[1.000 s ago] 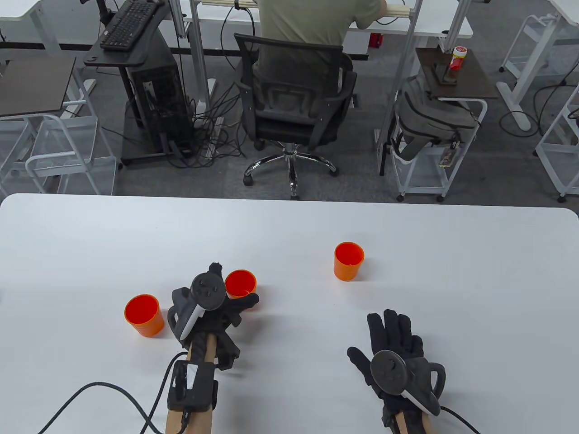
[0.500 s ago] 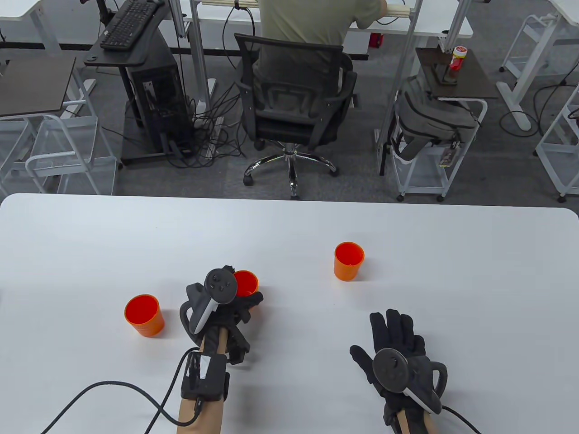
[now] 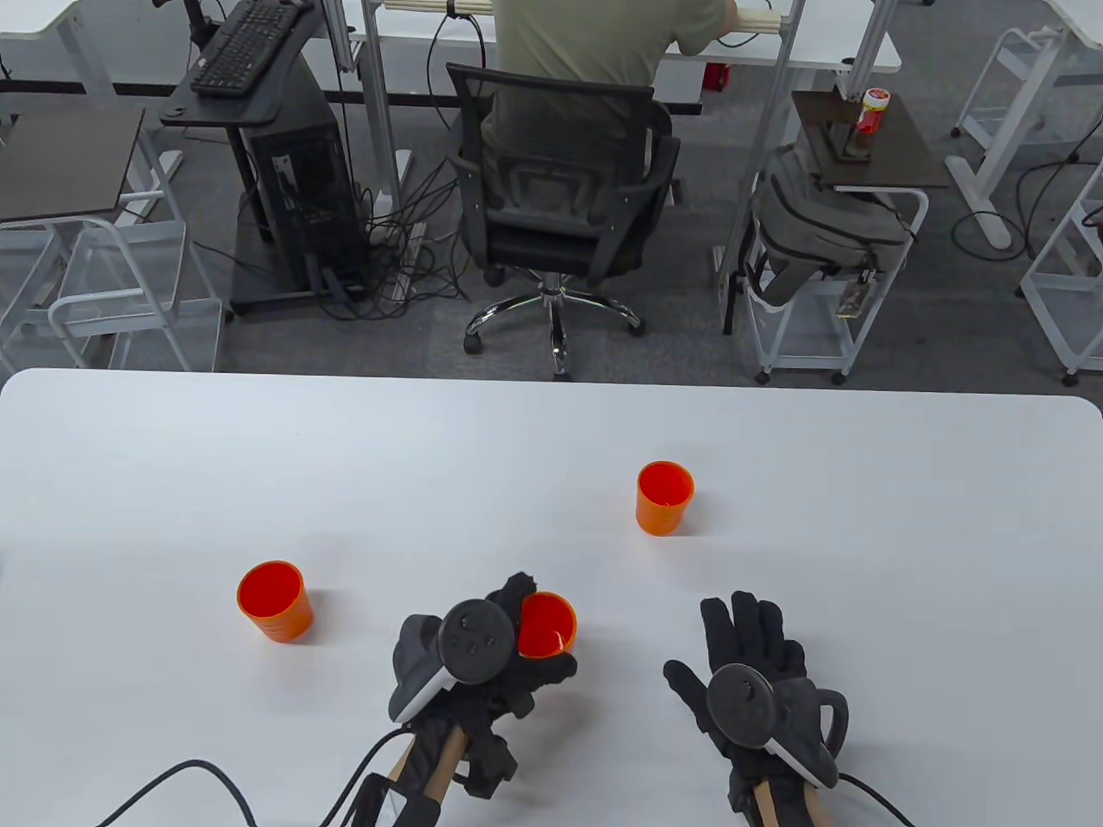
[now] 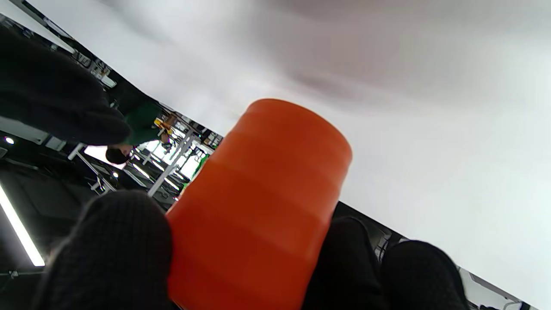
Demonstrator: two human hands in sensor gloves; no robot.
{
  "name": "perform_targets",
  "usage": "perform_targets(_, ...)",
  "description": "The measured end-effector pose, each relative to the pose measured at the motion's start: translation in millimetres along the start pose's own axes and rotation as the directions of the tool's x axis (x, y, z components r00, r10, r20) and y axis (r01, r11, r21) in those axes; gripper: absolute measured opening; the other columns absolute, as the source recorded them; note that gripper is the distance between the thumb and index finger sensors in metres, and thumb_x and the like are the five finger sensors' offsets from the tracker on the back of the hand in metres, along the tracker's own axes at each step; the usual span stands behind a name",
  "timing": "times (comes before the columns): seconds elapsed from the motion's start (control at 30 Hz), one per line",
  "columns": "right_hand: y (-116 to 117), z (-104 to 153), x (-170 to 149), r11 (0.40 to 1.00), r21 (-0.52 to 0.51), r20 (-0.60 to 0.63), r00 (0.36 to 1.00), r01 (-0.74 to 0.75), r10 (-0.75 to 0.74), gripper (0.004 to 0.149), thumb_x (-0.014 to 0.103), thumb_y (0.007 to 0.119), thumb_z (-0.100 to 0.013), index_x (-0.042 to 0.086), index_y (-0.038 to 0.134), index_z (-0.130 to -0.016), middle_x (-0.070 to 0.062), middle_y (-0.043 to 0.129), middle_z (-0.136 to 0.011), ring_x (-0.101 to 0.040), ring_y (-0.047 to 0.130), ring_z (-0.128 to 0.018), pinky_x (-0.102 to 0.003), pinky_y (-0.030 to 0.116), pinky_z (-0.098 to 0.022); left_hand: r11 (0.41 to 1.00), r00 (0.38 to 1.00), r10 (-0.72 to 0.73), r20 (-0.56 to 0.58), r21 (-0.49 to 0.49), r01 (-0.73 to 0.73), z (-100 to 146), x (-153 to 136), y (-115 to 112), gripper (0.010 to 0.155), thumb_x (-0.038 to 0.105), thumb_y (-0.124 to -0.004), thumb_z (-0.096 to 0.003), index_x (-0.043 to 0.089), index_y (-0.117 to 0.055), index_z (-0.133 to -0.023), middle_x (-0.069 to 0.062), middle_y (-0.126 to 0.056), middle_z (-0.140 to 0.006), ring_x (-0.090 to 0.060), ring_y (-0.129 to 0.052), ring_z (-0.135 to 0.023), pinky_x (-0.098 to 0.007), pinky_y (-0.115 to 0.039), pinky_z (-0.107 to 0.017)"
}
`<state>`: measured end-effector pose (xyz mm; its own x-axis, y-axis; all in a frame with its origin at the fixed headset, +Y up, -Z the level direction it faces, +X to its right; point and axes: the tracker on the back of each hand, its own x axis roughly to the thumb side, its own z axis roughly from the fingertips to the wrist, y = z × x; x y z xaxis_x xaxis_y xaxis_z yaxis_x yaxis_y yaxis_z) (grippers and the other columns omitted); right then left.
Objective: Nest cup into cup
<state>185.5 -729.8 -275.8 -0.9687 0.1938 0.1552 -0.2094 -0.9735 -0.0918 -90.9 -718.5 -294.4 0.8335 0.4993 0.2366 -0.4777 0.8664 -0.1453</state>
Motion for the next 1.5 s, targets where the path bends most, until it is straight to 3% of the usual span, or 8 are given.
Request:
perform_targets(0.3, 1, 0, 0, 1.000, 0.007, -0.003, 1.000, -0.006, 0.006, 0.082, 0.057, 0.063, -0.058, 0.006, 0.036, -0.115, -0.033, 0.034, -0.116, -0.057, 0.036, -0.102, -0.076, 0.044, -0.065, 0.996, 0.996, -0.053, 0.066, -0.062, 0.057, 18, 10, -38, 0.110, 0.078, -0.080, -0.0412, 0.002, -0.046, -0.114, -0.019, -0.071, -0.113, -0.036, -0.083, -0.097, -0.057, -0.074, -0.068)
perform_targets(0.7, 1, -1, 0, 1.000, 0.015, -0.004, 1.000, -0.008, 0.008, 0.081, 0.057, 0.063, -0.058, 0.006, 0.036, -0.115, -0.034, 0.035, -0.116, -0.057, 0.036, -0.102, -0.076, 0.044, -0.065, 0.991, 0.991, -0.096, 0.090, -0.081, 0.103, 17, 13, -50, 0.109, 0.077, -0.079, -0.0425, 0.003, -0.043, -0.115, -0.018, -0.068, -0.114, -0.036, -0.080, -0.099, -0.060, -0.072, -0.069)
perform_targets(0.9, 1, -1, -2, 1.000, 0.012, -0.010, 1.000, 0.002, -0.002, 0.082, 0.058, 0.063, -0.058, 0.006, 0.036, -0.115, -0.033, 0.035, -0.116, -0.057, 0.036, -0.102, -0.076, 0.044, -0.065, 0.994, 0.995, -0.006, 0.099, -0.110, 0.017, 19, 8, -41, 0.115, 0.079, -0.077, -0.0420, 0.001, -0.037, -0.116, -0.025, -0.056, -0.120, -0.046, -0.069, -0.105, -0.067, -0.065, -0.071)
perform_targets(1.1, -6, -6, -1, 0.999, 0.008, -0.005, 0.999, 0.047, -0.047, 0.088, 0.060, 0.068, -0.055, 0.004, 0.034, -0.115, -0.034, 0.040, -0.115, -0.057, 0.046, -0.102, -0.076, 0.046, -0.065, 0.996, 0.992, 0.082, 0.095, 0.019, -0.084, 25, -9, -8, 0.110, 0.079, -0.072, -0.0455, 0.003, -0.037, -0.117, -0.027, -0.052, -0.121, -0.051, -0.063, -0.107, -0.069, -0.062, -0.072)
perform_targets(1.23, -24, -33, -1, 0.994, -0.034, -0.025, 0.994, 0.106, -0.107, 0.095, 0.061, 0.072, -0.052, 0.001, 0.033, -0.115, -0.034, 0.044, -0.114, -0.057, 0.054, -0.099, -0.075, 0.049, -0.065, 0.990, 0.994, 0.099, 0.054, 0.098, -0.104, 31, -28, 12, 0.108, 0.079, -0.071, -0.0469, 0.003, -0.038, -0.117, -0.028, -0.053, -0.121, -0.051, -0.063, -0.107, -0.069, -0.062, -0.072)
perform_targets(1.3, -30, -60, -2, 0.990, -0.046, -0.042, 0.990, 0.133, -0.135, 0.097, 0.062, 0.073, -0.051, 0.001, 0.032, -0.115, -0.034, 0.044, -0.114, -0.057, 0.055, -0.099, -0.075, 0.050, -0.065, 0.980, 0.989, 0.147, 0.030, 0.132, -0.150, 34, -38, 19, 0.108, 0.079, -0.071, -0.0469, 0.003, -0.038, -0.117, -0.028, -0.053, -0.121, -0.052, -0.063, -0.107, -0.069, -0.062, -0.072)
perform_targets(1.5, -15, -144, -6, 0.967, 0.000, -0.093, 0.963, 0.254, -0.253, 0.104, 0.061, 0.077, -0.048, 0.002, 0.024, -0.115, -0.034, 0.035, -0.116, -0.057, 0.048, -0.102, -0.076, 0.047, -0.066, 0.959, 0.975, 0.223, 0.016, 0.175, -0.222, 37, -49, 28, 0.108, 0.079, -0.071, -0.0473, 0.003, -0.038, -0.117, -0.028, -0.053, -0.121, -0.052, -0.063, -0.106, -0.069, -0.062, -0.072)
